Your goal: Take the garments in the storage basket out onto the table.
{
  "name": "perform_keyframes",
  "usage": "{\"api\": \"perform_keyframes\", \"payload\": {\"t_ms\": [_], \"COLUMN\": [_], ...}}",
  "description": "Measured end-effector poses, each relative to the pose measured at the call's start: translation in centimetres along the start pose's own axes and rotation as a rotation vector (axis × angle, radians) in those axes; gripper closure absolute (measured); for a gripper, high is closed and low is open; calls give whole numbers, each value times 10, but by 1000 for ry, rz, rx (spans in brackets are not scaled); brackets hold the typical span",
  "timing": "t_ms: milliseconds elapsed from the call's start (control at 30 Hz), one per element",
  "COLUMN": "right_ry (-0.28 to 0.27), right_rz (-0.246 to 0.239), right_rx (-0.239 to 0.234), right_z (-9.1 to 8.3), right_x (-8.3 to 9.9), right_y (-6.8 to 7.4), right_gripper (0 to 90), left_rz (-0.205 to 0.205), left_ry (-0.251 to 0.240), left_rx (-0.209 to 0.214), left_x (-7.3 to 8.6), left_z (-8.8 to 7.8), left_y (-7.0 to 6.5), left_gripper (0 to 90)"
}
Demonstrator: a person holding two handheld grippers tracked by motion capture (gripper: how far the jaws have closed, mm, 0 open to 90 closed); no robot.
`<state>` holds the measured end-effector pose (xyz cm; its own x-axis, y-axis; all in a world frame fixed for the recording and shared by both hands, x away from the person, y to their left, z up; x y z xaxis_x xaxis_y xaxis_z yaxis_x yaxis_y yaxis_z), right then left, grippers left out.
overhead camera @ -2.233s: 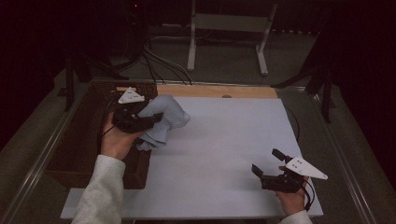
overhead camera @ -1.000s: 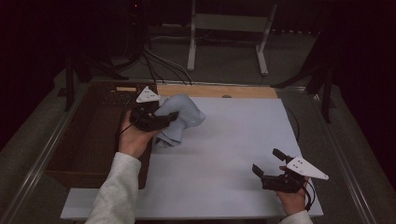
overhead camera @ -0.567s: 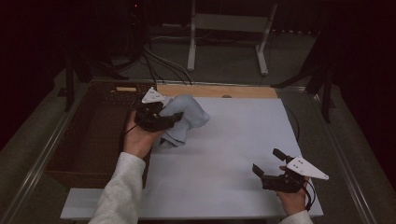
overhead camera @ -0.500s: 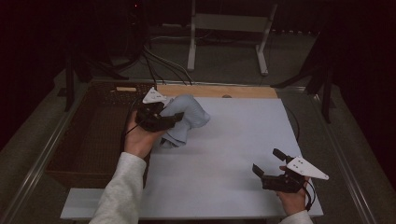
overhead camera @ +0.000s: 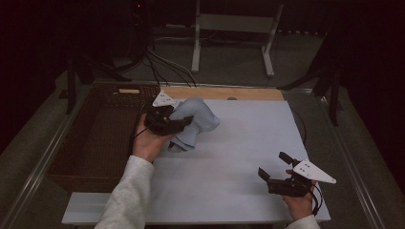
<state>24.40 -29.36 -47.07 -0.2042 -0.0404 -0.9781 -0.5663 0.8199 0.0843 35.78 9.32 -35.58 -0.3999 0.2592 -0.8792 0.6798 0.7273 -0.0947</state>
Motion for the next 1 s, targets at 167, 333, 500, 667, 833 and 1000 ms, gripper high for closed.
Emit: {"api": "perform_keyframes", "payload": {"t_ms": [167, 333, 500, 667, 833, 1000], "right_ry": [0, 1, 0, -1, -2, -2], "right_rz": [0, 0, 0, 0, -2, -2], "right_rx": [0, 1, 2, 2, 2, 2], "right_z": [0, 0, -1, -1, -1, -2], "right_x": [0, 0, 0, 0, -1, -1], "right_y": [0, -1, -1, -1, -1, -2], "right_gripper": [0, 0, 0, 0, 0, 0], "left_rz": [3, -2, -4, -4, -1, -3], "left_ry": [-1, 1, -3, -8, -9, -7], "left_rx": [7, 25, 31, 38, 45, 46], "left_x": [0, 1, 1, 2, 3, 5], "left_z": [3, 10, 14, 17, 22, 27], "left_y": [-2, -5, -9, -12, -14, -16], "left_gripper": [588, 588, 588, 589, 588, 588]}}
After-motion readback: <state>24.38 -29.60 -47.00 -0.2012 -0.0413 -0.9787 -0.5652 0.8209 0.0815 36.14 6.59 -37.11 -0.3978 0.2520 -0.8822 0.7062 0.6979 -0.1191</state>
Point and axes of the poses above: each handheld gripper's, and its own axes: z roughly forward along the jaws, x roughly out of its underside, y roughly to its left, the point moved 1 cm from there along z, roughly forward along the jaws, and after that the axes turned 5 degrees about -y, right-handed, at the moved point
